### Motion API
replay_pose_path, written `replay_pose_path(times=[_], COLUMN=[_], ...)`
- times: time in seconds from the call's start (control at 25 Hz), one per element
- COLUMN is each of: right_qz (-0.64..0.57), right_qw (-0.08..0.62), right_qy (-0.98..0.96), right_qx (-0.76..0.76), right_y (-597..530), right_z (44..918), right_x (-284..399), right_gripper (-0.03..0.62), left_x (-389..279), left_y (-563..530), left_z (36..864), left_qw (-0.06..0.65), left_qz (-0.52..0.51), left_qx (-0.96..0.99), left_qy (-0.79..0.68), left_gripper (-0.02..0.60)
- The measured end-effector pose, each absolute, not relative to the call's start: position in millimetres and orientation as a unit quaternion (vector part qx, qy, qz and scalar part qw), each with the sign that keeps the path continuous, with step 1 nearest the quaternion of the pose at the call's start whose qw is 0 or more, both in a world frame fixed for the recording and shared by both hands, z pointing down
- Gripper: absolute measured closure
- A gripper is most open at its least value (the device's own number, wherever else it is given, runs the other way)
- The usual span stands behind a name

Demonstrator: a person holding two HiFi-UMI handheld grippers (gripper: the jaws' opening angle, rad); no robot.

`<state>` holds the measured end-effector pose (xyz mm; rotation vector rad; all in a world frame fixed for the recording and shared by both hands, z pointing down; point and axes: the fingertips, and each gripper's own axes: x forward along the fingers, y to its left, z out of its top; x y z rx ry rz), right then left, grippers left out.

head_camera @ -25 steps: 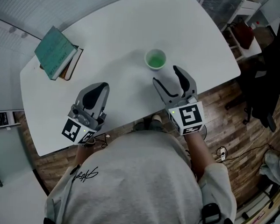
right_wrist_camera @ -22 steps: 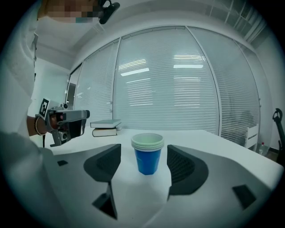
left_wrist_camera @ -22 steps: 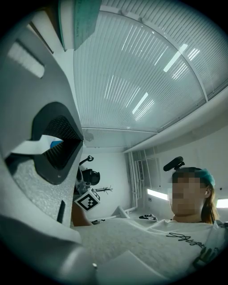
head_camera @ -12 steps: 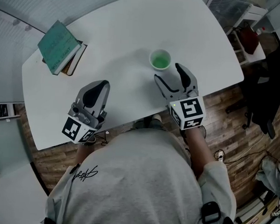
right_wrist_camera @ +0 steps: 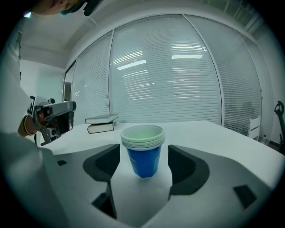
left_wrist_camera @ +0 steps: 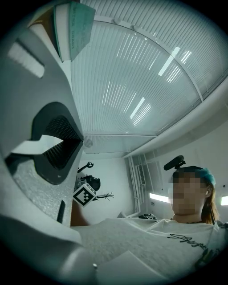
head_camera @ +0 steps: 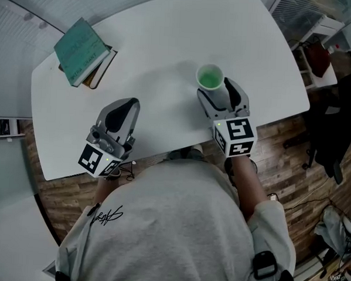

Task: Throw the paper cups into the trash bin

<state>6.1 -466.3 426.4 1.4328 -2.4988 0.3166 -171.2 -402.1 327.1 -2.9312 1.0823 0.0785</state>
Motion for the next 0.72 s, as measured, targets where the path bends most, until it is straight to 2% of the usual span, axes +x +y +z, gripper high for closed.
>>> replay_pose_path(times=[0.72], right_qz=[0.113], right_qw=[0.125], right_qy=[-0.861], right_qx=[0.479], right_y=[-477.8], right_z=[427.9], right_x=[-8.5], right_gripper=[0.286], left_x=[-193.5], left_y=[-397.3], left_z=[316.0], left_qw=[0.016], left_qz=[0.033], left_qx=[-0.927], left_qy=[0.374], left_gripper=[0.588])
